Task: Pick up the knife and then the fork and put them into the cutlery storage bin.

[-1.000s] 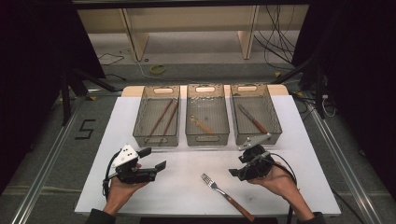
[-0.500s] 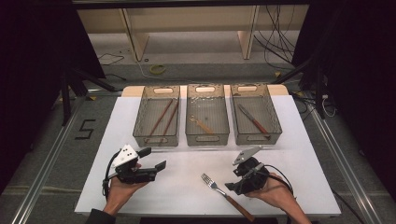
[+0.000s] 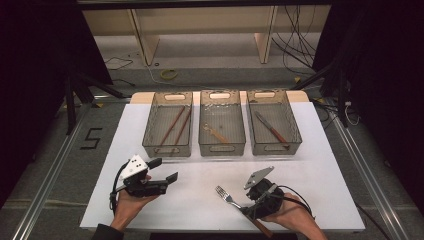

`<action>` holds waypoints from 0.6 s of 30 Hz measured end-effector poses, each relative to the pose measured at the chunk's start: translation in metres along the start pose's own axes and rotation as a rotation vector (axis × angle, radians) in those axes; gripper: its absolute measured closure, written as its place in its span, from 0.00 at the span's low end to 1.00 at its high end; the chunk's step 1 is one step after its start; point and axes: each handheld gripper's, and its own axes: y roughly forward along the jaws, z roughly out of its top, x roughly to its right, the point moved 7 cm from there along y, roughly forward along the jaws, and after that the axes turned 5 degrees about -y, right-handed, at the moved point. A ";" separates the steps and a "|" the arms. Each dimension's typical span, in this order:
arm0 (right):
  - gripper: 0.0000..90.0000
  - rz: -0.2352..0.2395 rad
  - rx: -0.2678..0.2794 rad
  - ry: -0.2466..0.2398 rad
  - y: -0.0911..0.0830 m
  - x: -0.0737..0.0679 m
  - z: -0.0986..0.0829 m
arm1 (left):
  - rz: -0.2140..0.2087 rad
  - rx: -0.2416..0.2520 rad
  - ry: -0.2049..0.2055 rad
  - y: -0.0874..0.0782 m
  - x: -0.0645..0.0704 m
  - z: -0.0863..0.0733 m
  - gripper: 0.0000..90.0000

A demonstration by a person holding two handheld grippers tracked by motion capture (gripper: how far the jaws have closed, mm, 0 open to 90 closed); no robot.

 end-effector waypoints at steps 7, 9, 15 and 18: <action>0.58 -0.004 -0.042 -0.019 0.006 -0.005 -0.006 | 0.001 -0.003 0.000 0.000 0.000 0.000 0.20; 0.58 -0.011 -0.062 -0.024 0.008 -0.006 -0.008 | 0.000 0.000 0.000 0.000 0.000 0.000 0.20; 0.62 -0.013 -0.090 -0.049 0.012 -0.010 -0.012 | 0.000 -0.002 0.000 0.000 0.000 0.000 0.20; 0.65 -0.021 -0.102 -0.057 0.014 -0.010 -0.014 | 0.000 -0.002 0.000 0.000 0.000 0.000 0.20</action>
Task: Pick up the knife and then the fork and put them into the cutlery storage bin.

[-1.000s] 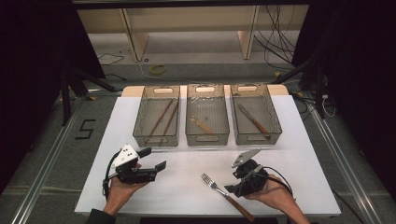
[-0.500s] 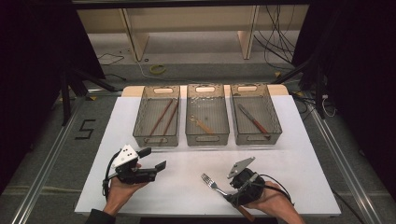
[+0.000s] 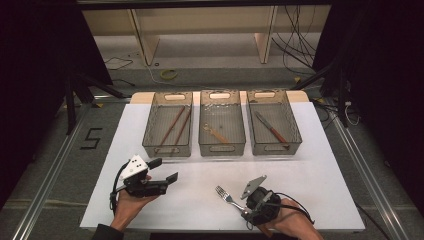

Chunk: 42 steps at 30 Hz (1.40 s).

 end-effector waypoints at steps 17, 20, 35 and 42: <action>0.79 -0.012 -0.054 -0.046 0.004 -0.006 -0.002 | 0.000 -0.001 0.000 0.000 0.001 0.000 0.20; 0.80 -0.003 -0.054 -0.027 0.004 -0.005 -0.003 | -0.001 -0.001 -0.001 0.000 0.001 0.000 0.20; 0.86 -0.024 -0.079 0.024 0.004 -0.004 -0.001 | -0.001 -0.002 0.001 0.000 0.001 0.000 0.20; 0.86 -0.018 -0.067 0.023 0.003 -0.003 -0.002 | 0.000 -0.003 0.003 0.001 0.001 0.000 0.20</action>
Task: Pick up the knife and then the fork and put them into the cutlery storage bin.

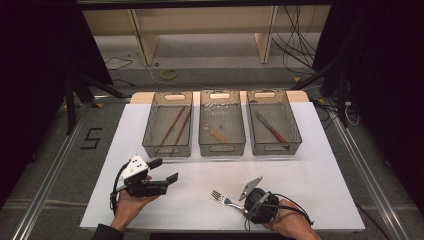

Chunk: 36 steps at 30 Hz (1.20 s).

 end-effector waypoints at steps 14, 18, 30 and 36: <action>0.87 0.000 0.079 0.013 -0.014 0.012 0.003 | 0.001 -0.001 -0.002 0.000 0.000 0.000 0.20; 0.86 0.001 0.112 0.032 -0.019 0.019 0.005 | 0.002 -0.001 -0.001 0.000 -0.001 0.000 0.20; 0.87 -0.018 0.164 0.057 -0.028 0.037 0.011 | 0.005 0.000 -0.002 0.000 -0.001 0.000 0.20; 0.87 -0.033 0.202 0.085 -0.037 0.051 0.016 | 0.005 0.000 -0.004 0.000 -0.001 0.000 0.20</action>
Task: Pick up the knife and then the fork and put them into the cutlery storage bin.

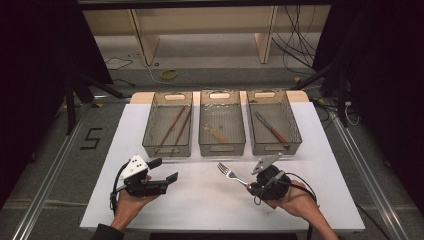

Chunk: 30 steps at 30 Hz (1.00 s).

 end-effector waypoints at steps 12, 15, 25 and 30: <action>0.87 -0.052 0.079 0.055 -0.019 0.036 0.017 | -0.001 0.005 -0.004 0.000 0.000 0.000 0.20; 0.87 -0.068 0.101 0.073 -0.024 0.045 0.022 | -0.001 0.007 -0.002 0.000 0.000 0.001 0.20; 0.87 -0.105 0.140 0.090 -0.034 0.069 0.040 | -0.005 0.015 -0.004 -0.001 0.000 0.001 0.20; 0.87 -0.121 0.152 0.099 -0.038 0.079 0.048 | -0.008 0.017 -0.004 -0.001 0.000 0.001 0.20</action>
